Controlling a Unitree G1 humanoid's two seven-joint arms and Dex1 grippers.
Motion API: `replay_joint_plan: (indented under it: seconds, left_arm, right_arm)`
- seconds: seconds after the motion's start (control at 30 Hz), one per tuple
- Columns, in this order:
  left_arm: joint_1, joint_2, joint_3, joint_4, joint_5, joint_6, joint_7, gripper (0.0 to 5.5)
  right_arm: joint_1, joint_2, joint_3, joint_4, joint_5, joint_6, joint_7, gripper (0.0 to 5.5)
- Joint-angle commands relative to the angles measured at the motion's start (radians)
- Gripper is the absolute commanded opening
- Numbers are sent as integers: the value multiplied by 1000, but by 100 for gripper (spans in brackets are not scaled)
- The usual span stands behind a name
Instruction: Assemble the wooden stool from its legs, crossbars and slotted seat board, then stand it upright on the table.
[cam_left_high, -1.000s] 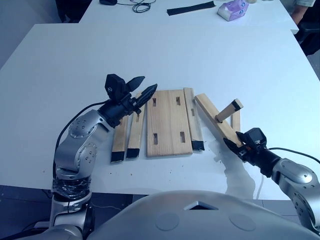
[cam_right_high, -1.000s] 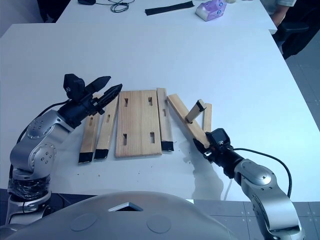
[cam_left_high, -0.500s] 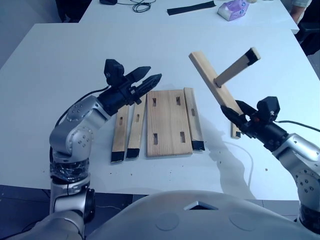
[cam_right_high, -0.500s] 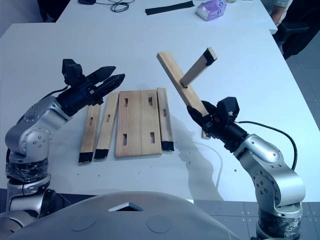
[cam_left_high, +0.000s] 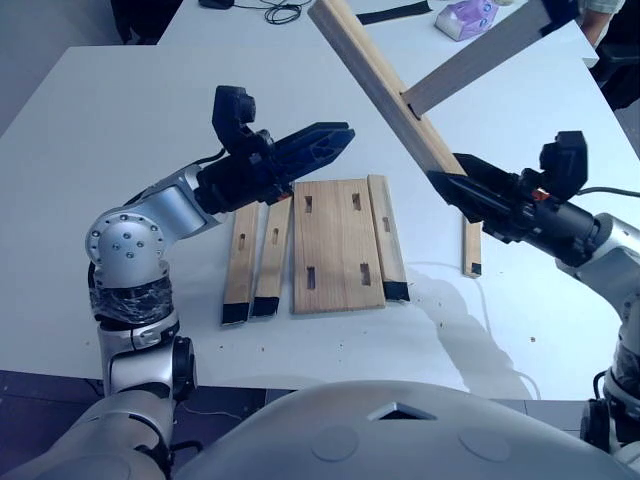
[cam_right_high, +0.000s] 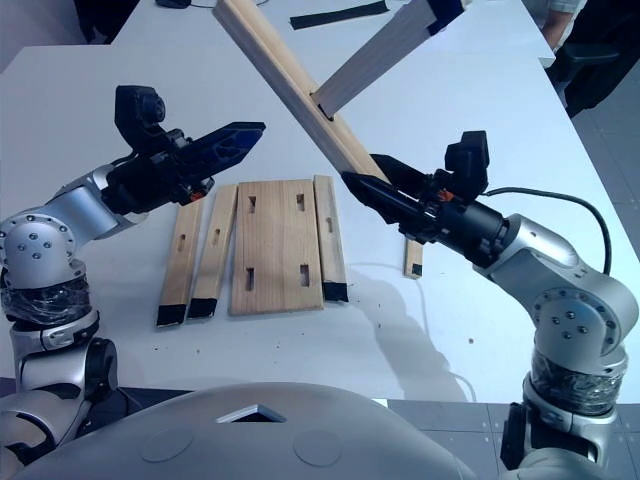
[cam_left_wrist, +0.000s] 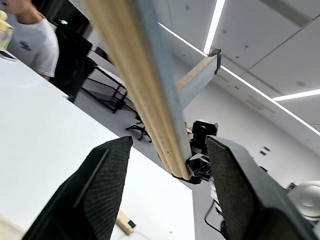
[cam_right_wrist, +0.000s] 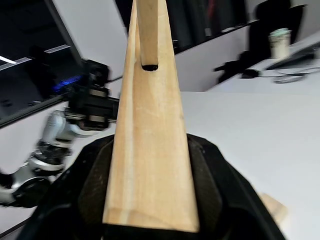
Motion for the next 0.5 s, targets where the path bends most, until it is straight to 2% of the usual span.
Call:
replay_joint_plan:
  seconds: [0.03, 0.2, 0.5]
  left_arm:
    - [-2, 7, -23, -30, -5, 1, -9, 273]
    - [-23, 14, -23, -49, -45, 0, -21, 327]
    - [-54, -8, -50, -29, -78, -15, -56, 329]
  right_arm:
    - [-51, -82, 4, 27, 42, 27, 66, 207]
    - [-71, -112, 29, 51, 38, 23, 106, 207]
    - [-76, -134, 79, 79, 24, 19, 203, 207]
